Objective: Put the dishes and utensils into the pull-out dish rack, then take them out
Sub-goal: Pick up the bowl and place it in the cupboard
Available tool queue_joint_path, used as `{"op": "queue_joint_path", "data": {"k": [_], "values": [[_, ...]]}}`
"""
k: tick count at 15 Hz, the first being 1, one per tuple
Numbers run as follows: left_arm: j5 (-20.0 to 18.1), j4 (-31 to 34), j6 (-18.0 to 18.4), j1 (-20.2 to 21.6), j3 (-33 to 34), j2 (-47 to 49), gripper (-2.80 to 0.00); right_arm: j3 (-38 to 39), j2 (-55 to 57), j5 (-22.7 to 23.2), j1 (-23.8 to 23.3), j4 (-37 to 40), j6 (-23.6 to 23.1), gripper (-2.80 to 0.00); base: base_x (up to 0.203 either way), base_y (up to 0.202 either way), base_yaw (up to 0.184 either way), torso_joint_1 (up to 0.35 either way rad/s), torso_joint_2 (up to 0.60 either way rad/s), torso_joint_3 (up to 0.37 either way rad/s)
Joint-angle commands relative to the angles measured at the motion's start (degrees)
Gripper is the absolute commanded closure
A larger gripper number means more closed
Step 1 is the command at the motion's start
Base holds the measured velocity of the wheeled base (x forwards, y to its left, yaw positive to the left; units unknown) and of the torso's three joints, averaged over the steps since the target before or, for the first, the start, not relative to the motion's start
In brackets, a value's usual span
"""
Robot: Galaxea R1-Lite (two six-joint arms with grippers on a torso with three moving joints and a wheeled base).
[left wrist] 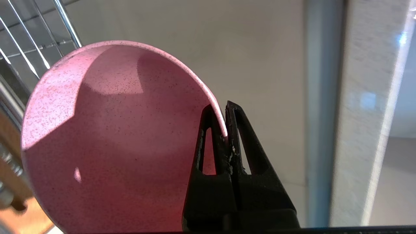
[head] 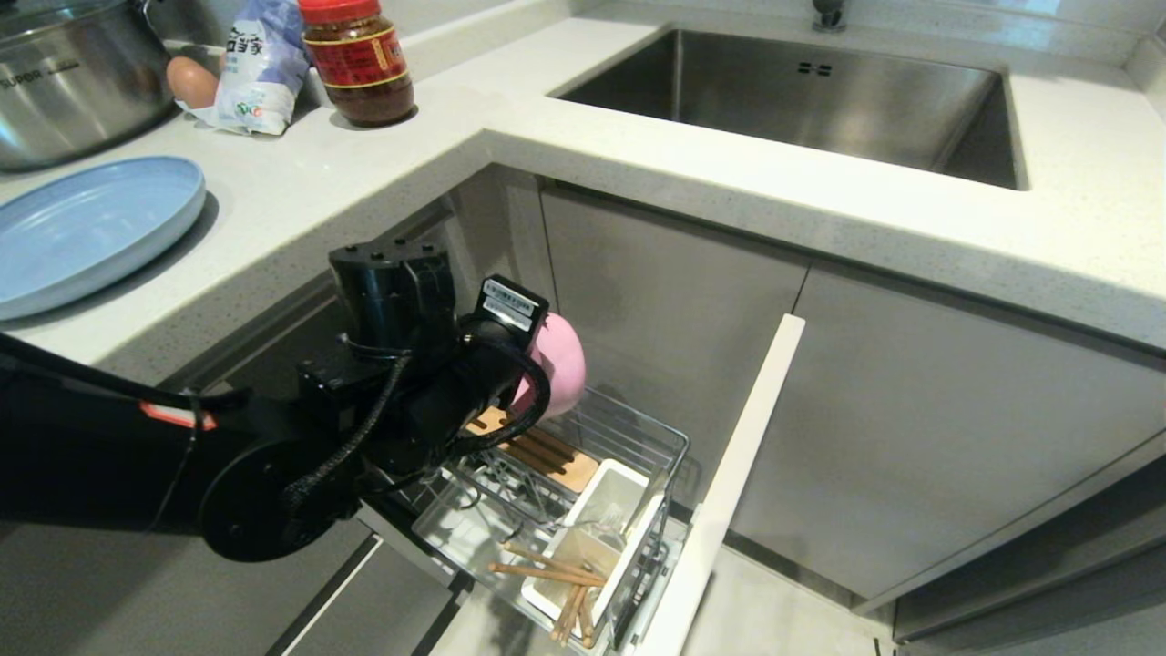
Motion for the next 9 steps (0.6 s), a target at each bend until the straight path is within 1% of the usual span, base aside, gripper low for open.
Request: {"op": "queue_joint_path", "data": {"k": [1, 4, 5, 8, 9], "values": [[1.25, -6.88, -0.27, 0.25, 1.96, 4.95, 0.00, 0.00, -0.24, -0.01, -0.01, -0.03, 0.02, 0.00, 0.000, 0.000, 0.000, 0.000, 0.00, 0.000], [3.88, -15.02, 0.17, 0.37, 3.41, 7.86, 0.00, 0.00, -0.24, -0.01, -0.01, -0.03, 0.02, 0.00, 0.000, 0.000, 0.000, 0.000, 0.00, 0.000], [4.20, -17.08, 0.20, 0.42, 3.81, 8.71, 0.00, 0.00, -0.24, -0.01, -0.01, -0.03, 0.02, 0.00, 0.000, 0.000, 0.000, 0.000, 0.00, 0.000], [5.03, -18.28, 0.21, 0.46, 4.01, 10.26, 0.00, 0.00, -0.24, -0.01, -0.01, -0.03, 0.02, 0.00, 0.000, 0.000, 0.000, 0.000, 0.00, 0.000], [5.32, -20.43, 0.21, 0.46, 4.45, 11.03, 0.00, 0.00, -0.24, -0.01, -0.01, -0.03, 0.02, 0.00, 0.000, 0.000, 0.000, 0.000, 0.00, 0.000]]}}
